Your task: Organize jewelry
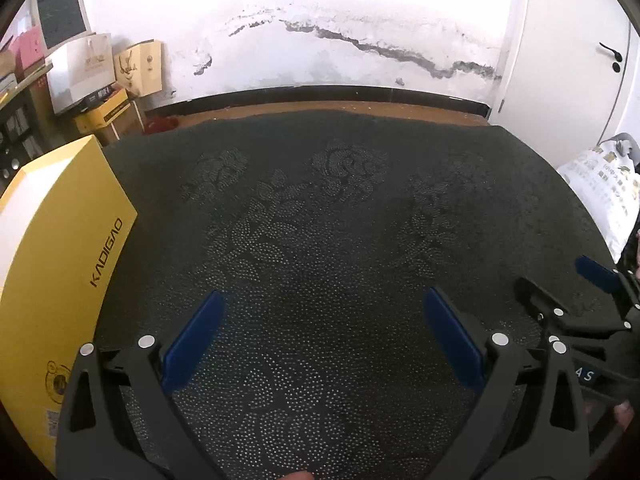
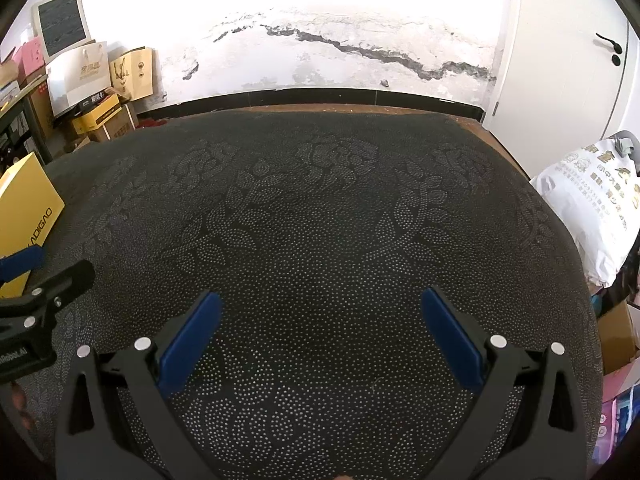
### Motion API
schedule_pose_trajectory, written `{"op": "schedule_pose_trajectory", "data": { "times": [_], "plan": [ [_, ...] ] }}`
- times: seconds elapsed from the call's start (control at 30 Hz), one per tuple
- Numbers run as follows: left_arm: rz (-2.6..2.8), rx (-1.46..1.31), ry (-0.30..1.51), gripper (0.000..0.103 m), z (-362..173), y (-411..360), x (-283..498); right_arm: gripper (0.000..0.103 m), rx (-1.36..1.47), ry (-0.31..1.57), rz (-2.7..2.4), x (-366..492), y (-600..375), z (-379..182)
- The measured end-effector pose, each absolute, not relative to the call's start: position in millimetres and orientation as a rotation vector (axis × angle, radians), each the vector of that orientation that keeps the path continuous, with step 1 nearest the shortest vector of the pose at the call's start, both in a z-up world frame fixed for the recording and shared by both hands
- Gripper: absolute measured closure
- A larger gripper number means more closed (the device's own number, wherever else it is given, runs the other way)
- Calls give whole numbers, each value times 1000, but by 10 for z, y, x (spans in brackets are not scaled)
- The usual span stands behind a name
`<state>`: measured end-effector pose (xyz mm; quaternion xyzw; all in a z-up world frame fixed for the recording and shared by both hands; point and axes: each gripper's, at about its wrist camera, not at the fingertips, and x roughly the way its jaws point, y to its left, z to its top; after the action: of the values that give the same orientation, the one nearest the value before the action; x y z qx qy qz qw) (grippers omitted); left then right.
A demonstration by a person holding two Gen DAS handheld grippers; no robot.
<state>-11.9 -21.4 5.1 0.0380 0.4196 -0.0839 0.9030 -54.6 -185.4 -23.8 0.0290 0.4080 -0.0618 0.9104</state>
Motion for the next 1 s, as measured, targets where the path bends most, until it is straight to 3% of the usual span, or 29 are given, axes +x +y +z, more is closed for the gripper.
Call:
{"op": "schedule_pose_trajectory", "data": {
  "times": [1.0],
  "plan": [
    [-134,104,888,6,-52,-210,-98,6,65,844,-124,-526,-1833,-253]
  ]
}}
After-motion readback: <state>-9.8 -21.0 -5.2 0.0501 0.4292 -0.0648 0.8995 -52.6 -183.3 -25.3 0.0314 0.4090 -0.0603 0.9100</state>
